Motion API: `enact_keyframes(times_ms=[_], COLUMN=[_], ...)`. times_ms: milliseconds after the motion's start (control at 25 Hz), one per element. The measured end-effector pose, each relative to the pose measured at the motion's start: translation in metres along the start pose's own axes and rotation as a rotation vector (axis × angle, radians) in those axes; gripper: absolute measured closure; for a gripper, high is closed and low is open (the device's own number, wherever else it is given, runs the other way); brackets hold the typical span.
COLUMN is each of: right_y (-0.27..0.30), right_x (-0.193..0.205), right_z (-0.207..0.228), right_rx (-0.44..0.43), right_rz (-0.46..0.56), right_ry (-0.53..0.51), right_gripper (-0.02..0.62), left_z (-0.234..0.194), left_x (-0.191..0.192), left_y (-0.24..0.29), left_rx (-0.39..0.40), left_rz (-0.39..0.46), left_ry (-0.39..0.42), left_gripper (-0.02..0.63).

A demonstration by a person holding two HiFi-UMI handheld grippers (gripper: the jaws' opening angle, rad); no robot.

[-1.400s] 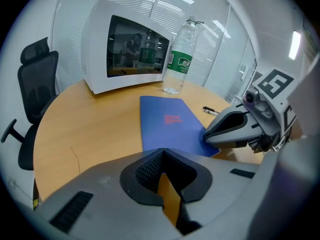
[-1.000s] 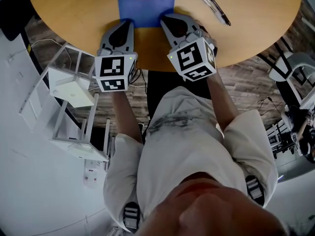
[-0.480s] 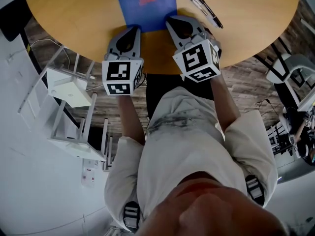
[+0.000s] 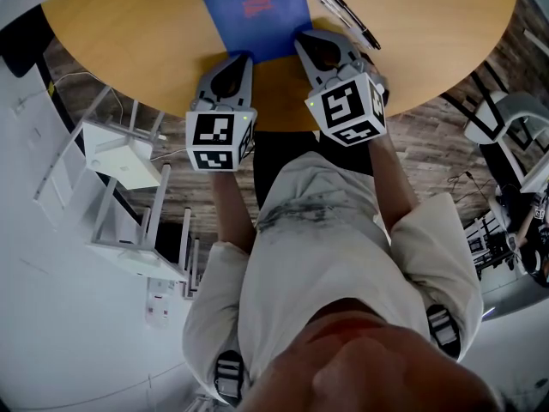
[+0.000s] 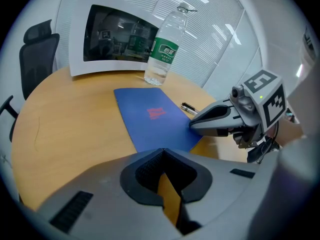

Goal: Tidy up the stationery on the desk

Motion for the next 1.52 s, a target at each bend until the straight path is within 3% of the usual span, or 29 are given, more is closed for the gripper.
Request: enact_keyframes(times_ms=[200, 640, 960, 1200, 1520], right_y=[-0.011, -0.032, -0.033, -0.031, -0.026], right_x=[0.001, 0.012, 0.020, 0.027, 0.032], right_z=[0.004, 0.028, 0.039, 0.045, 0.049], right_rx=[0.043, 0.178, 0.218, 0.213, 0.213], right_rz=[0.020, 0.057, 0.019, -0.010, -0.058], right_ry=[-0.009, 0.024, 0.024, 0.063, 0.117], right_gripper=[0.532, 0.532, 0.528, 0.472, 0.482], left_z=[0.004, 0.035, 0.043, 0.044, 0.042], left_x=[-0.003, -0.029, -0.041, -0.045, -0.050], left_y=[-0.001, 0.007, 0.013, 0.017, 0.020], left_rx=[-0.003, 0.079, 0.106, 0.115, 0.128], left_rz=[-0.006, 0.047, 0.050, 0.039, 0.027], left_ry=[0.022, 0.102, 0.135, 0.151, 0.178], left_gripper=[0.598, 0.598, 0.598, 0.598, 0.598])
Point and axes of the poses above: the fingertips, and each gripper's own axes: y forward along the fingers, z to its right, x out of its underside, the point moved 10 cm from there along -y, backward along the fingers, and after that the axes turned 9 degrees about -z, right-handed, at the moved point
